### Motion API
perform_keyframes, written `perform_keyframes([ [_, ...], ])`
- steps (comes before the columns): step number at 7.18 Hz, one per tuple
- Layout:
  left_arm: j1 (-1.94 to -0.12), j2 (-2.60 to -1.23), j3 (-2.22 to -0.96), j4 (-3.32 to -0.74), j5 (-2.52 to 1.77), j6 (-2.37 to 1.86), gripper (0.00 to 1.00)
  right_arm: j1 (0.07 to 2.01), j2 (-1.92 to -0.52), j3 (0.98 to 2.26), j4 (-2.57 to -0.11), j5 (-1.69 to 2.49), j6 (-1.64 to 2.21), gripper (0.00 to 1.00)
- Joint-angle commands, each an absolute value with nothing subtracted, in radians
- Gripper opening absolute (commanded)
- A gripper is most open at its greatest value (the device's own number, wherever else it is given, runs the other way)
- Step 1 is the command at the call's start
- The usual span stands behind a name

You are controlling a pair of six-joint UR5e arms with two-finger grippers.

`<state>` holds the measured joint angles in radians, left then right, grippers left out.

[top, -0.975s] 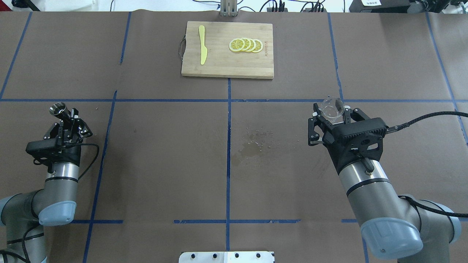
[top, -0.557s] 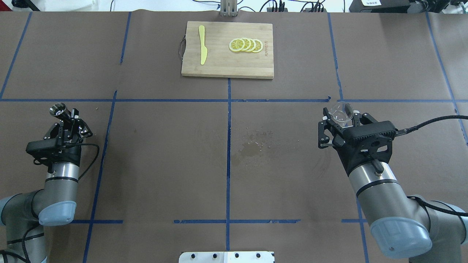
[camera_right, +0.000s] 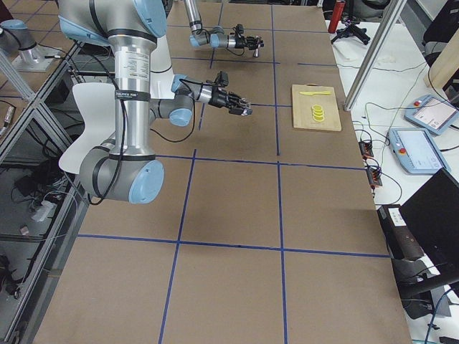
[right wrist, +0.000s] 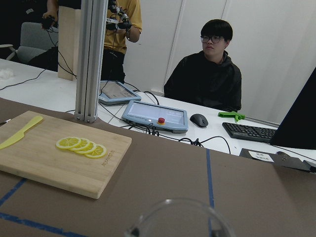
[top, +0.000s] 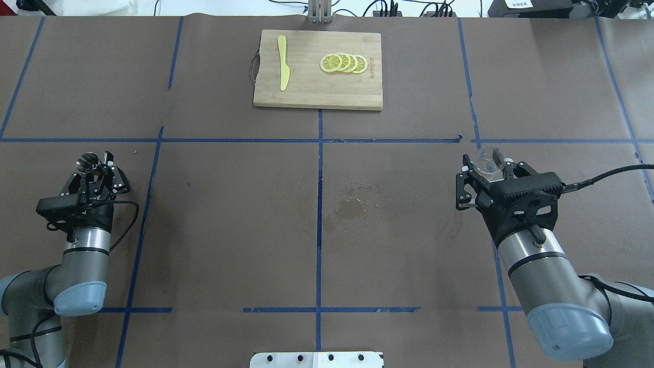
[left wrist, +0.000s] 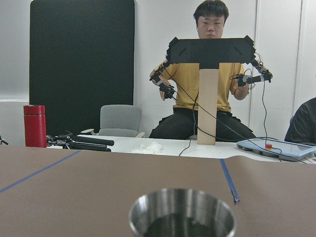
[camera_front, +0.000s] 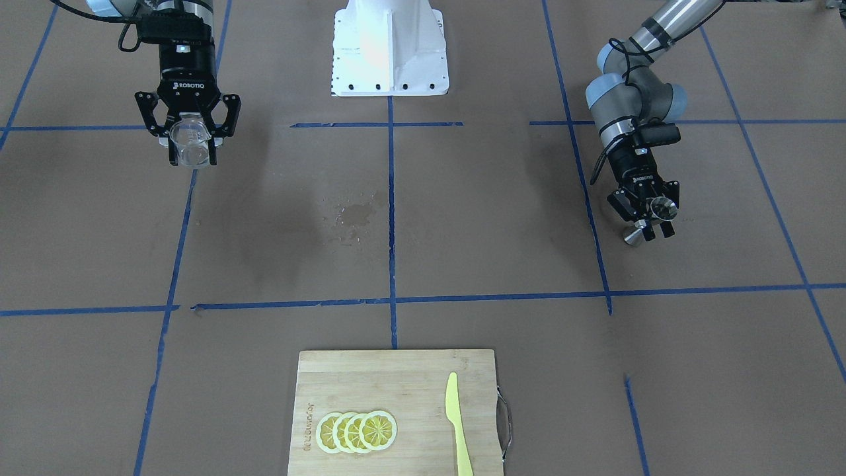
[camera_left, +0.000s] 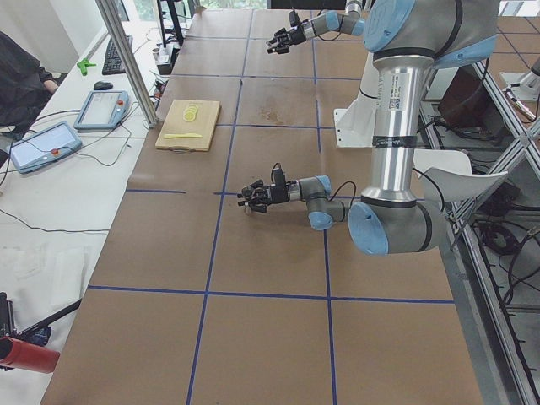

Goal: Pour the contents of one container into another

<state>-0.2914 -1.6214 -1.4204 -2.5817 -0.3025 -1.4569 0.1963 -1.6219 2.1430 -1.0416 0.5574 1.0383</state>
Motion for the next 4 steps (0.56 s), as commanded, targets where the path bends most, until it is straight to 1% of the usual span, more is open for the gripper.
perform_keyframes([
  [1, -0.291, -1.621, -1.42, -2.582, -0.304, -1.456, 0.46, 0.196, -1.644, 2.14, -1.042, 0.558, 1.069, 0.0],
  [2, -0.291, -1.621, -1.42, -2.58, -0.308, -1.456, 0.69, 0.196, -1.647, 2.14, -1.042, 0.567, 1.069, 0.0],
  [3, -0.291, -1.621, -1.42, -2.58, -0.308, -1.456, 0.88, 0.196, -1.651, 2.14, -1.042, 0.568, 1.069, 0.0],
  [4, -0.291, -1.621, -1.42, -2.58, -0.314, -1.456, 0.99, 0.196, -1.652, 2.138, -1.042, 0.568, 1.069, 0.0],
])
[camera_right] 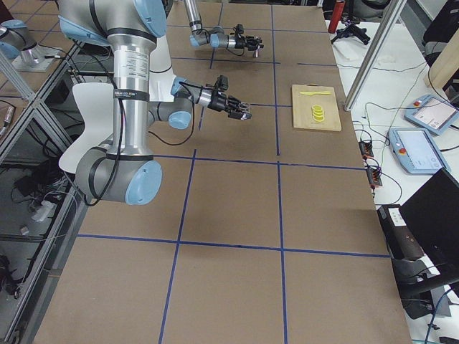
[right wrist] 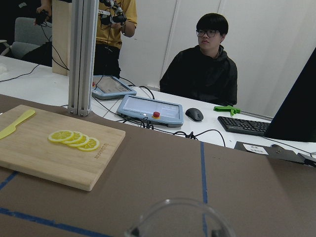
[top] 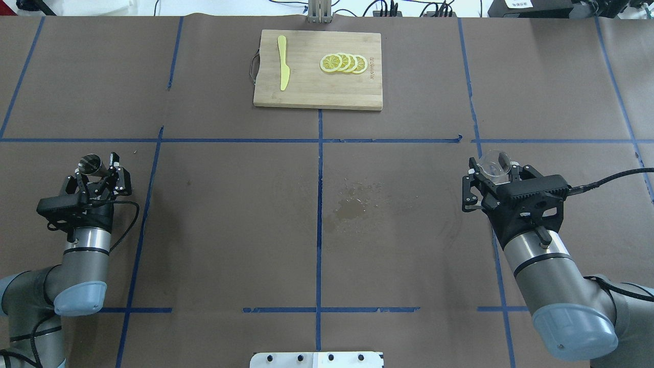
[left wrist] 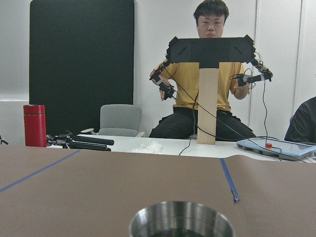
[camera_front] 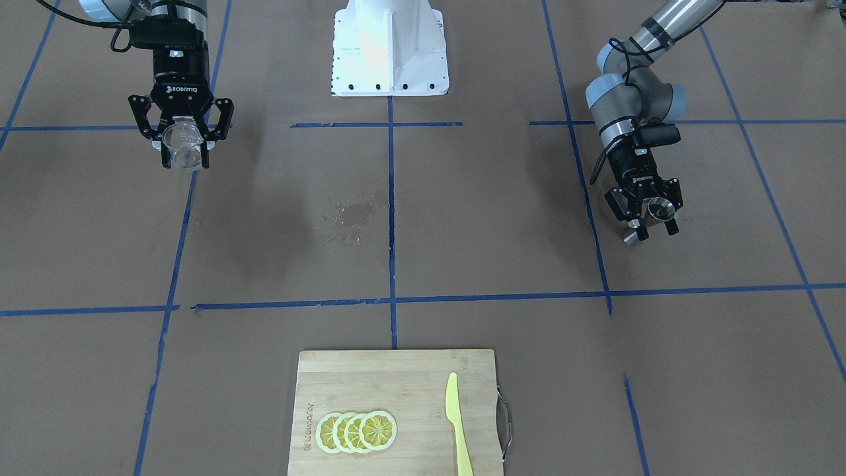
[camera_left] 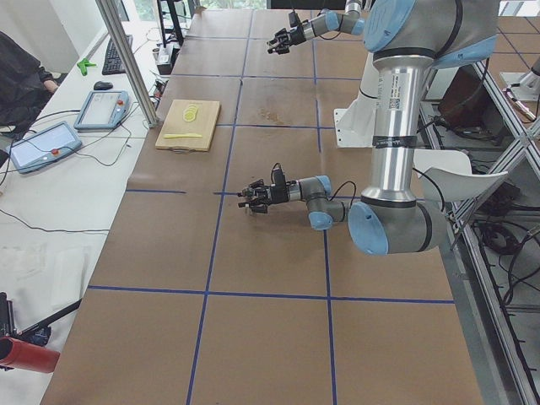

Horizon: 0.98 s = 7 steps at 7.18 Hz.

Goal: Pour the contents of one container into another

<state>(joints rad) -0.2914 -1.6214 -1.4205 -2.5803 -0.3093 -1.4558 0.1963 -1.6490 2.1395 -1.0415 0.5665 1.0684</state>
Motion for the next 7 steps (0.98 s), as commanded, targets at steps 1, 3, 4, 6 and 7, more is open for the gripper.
perform_keyframes([
  [1, -0.29, -1.621, -1.42, -2.58, -0.331, -1.456, 0.99, 0.196, -1.657, 2.137, -1.042, 0.569, 1.071, 0.0],
  [3, -0.279, -1.621, -1.427, -2.582, -0.389, -1.456, 0.99, 0.196, -1.67, 2.125, -1.042, 0.58, 1.129, 0.0],
  [4, -0.267, -1.621, -1.445, -2.582, -0.411, -1.456, 0.99, 0.196, -1.672, 2.125, -1.042, 0.58, 1.129, 0.0],
  [6, -0.25, -1.599, -1.471, -2.582, -0.42, -1.456, 0.99, 0.196, -1.672, 2.125, -1.042, 0.581, 1.131, 0.0],
  [7, -0.249, -1.568, -1.483, -2.582, -0.42, -1.456, 0.99, 0.196, -1.672, 2.125, -1.043, 0.583, 1.131, 0.0],
])
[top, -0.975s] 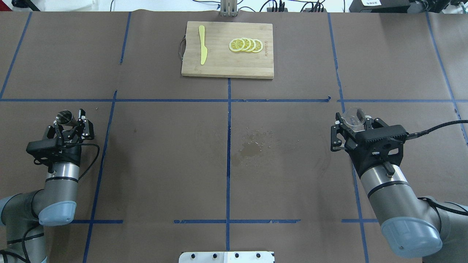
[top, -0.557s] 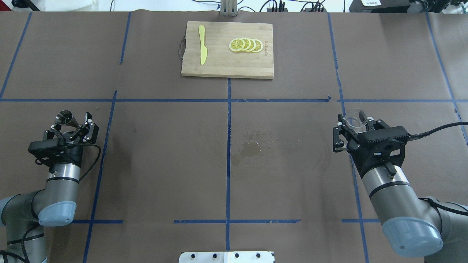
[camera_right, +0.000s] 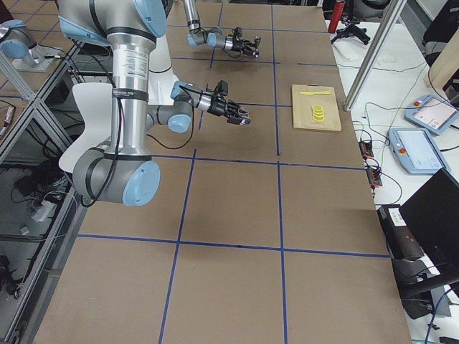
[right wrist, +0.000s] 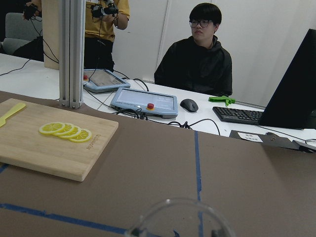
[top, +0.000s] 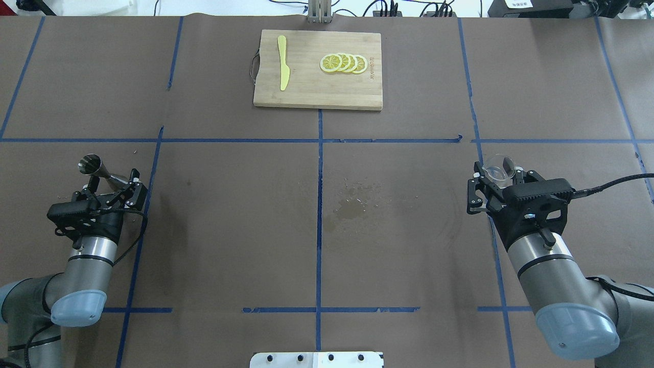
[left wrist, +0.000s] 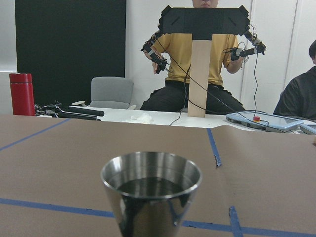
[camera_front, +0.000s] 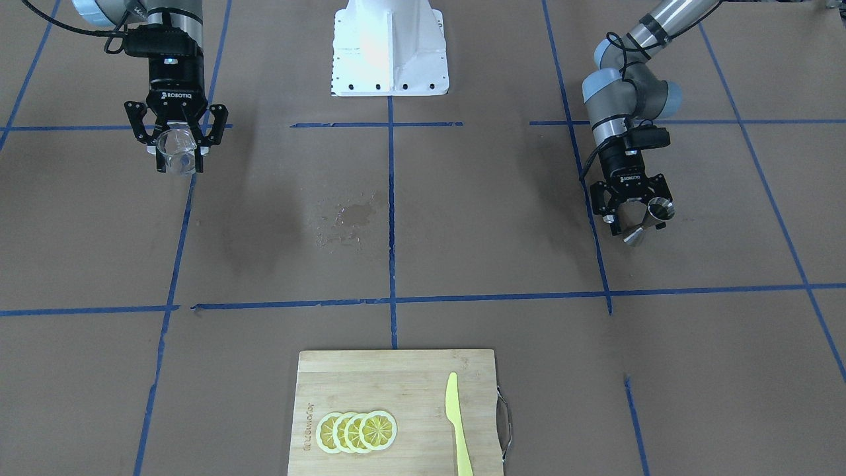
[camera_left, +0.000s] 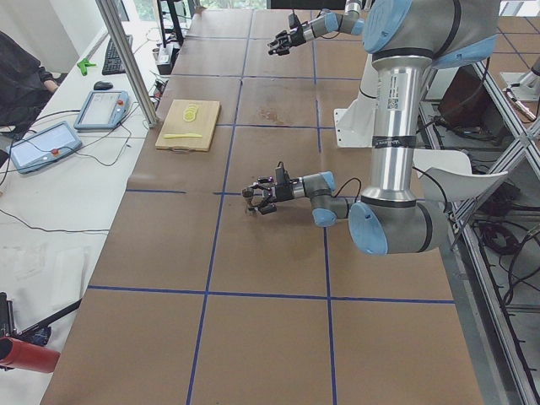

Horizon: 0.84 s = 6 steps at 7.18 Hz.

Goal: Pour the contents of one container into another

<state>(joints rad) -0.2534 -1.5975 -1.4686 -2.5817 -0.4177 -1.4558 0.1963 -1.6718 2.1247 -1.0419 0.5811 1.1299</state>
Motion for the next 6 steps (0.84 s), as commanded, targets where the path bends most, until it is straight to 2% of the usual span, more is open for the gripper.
perform_keyframes([
  [1, -0.244, -1.53, -1.518, -2.582, -0.42, -1.454, 0.99, 0.196, -1.672, 2.125, -1.042, 0.583, 1.131, 0.0],
  [4, -0.203, -1.467, -1.594, -2.58, -0.436, -1.454, 0.99, 0.196, -1.672, 2.125, -1.042, 0.583, 1.131, 0.0],
  [6, -0.172, -1.377, -1.678, -2.58, -0.471, -1.456, 0.99, 0.196, -1.674, 2.1, -1.042, 0.583, 1.134, 0.0],
])
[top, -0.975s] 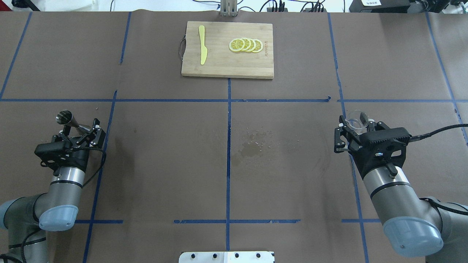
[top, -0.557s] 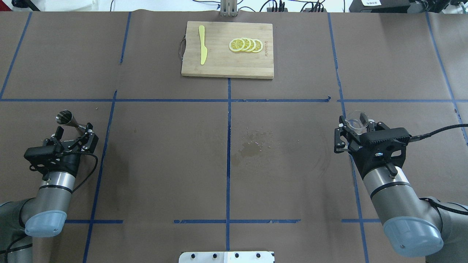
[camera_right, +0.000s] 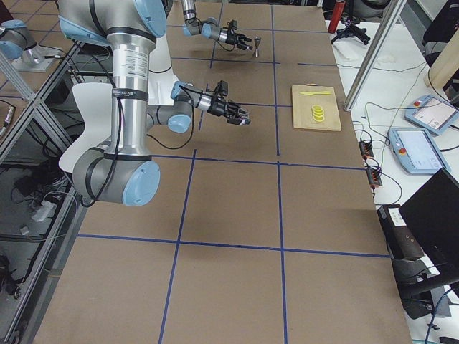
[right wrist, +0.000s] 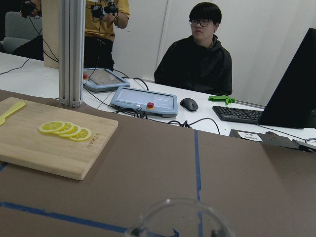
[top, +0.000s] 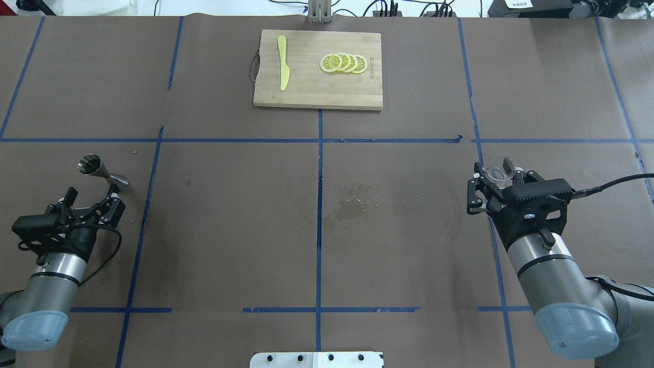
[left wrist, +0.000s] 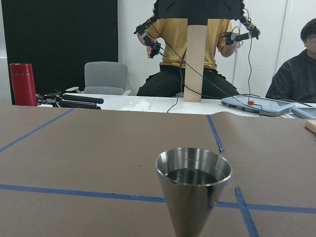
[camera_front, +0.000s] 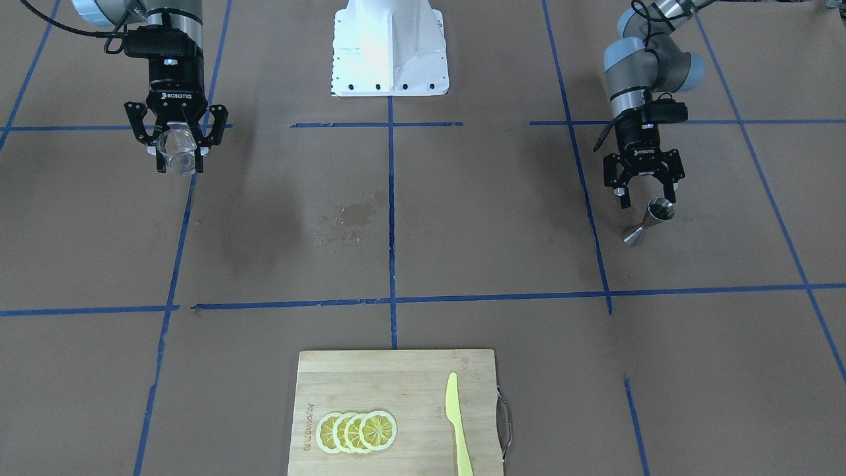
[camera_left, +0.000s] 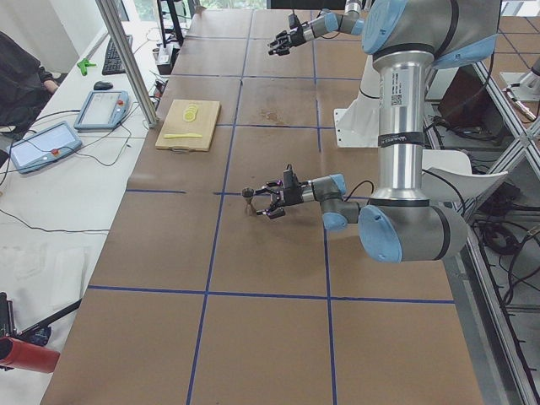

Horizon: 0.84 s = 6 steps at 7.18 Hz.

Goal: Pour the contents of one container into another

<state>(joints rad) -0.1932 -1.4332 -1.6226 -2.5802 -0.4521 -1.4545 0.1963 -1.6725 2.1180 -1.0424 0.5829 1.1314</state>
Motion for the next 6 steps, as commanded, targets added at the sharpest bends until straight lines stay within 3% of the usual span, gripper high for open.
perform_keyframes([
  [1, -0.166, -1.365, -1.69, -2.582, -0.482, -1.454, 0.99, 0.196, -1.683, 2.074, -1.042, 0.583, 1.173, 0.0],
  [6, -0.12, -1.276, -1.853, -2.576, -0.569, -1.454, 0.99, 0.192, -1.809, 2.027, -1.042, 0.587, 1.403, 0.0],
])
